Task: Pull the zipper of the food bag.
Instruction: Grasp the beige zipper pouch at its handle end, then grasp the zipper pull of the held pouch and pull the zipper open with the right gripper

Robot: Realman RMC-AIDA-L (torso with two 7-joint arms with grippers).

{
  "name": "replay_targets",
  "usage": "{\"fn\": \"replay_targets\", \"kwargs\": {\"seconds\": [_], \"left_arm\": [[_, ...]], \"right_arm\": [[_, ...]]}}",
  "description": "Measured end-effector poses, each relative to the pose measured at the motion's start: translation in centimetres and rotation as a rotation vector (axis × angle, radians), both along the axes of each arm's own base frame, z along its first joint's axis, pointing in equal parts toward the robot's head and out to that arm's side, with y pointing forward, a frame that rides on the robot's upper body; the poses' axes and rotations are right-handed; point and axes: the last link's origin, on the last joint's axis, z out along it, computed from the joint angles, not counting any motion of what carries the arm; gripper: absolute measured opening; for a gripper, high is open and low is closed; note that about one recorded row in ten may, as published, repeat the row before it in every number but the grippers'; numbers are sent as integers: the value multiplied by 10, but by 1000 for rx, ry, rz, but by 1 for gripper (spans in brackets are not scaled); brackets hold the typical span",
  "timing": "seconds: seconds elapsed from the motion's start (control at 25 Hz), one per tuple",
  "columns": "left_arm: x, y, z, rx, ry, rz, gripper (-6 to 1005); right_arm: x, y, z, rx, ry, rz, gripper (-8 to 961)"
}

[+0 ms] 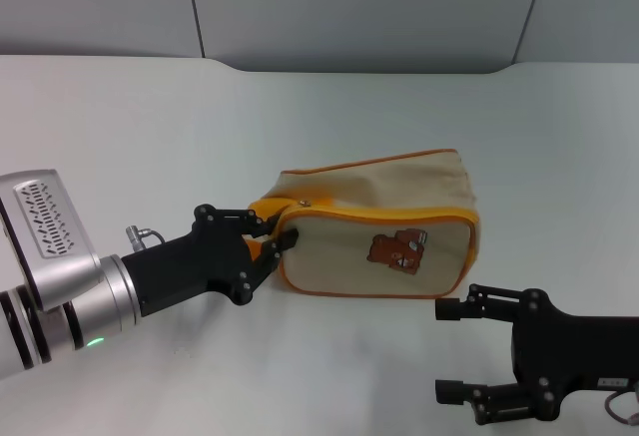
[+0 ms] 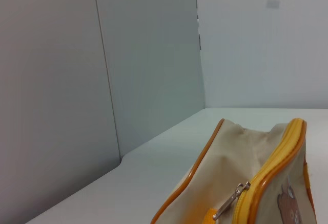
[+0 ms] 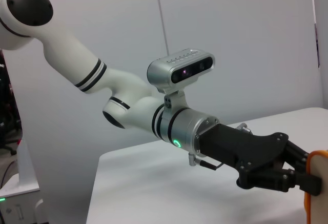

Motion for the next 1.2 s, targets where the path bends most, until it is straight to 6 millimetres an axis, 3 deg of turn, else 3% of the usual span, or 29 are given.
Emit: {"fn": "replay_targets", "kwargs": {"seconds": [0.24, 0.28, 0.44, 0.68, 0.96, 1.2], "left_arm": [[2, 0, 4, -1, -10, -25, 140], [3, -1, 8, -5, -13, -50, 135], [6, -3, 13, -23, -6, -107, 119], [14, -2, 25, -40, 8, -206, 111], [22, 5, 30, -31, 8, -249, 109], [28, 9, 29, -32, 7, -267, 103]], "right_arm": [[-13, 13, 20, 134, 139, 3, 787], [-18, 22, 31, 225, 199, 2, 786], [-27, 36, 38, 344, 213, 48, 783], [-48, 66, 23, 509, 96, 231, 778], [-54, 75, 6, 534, -10, 347, 773], [-56, 79, -10, 549, -78, 425, 559]]}}
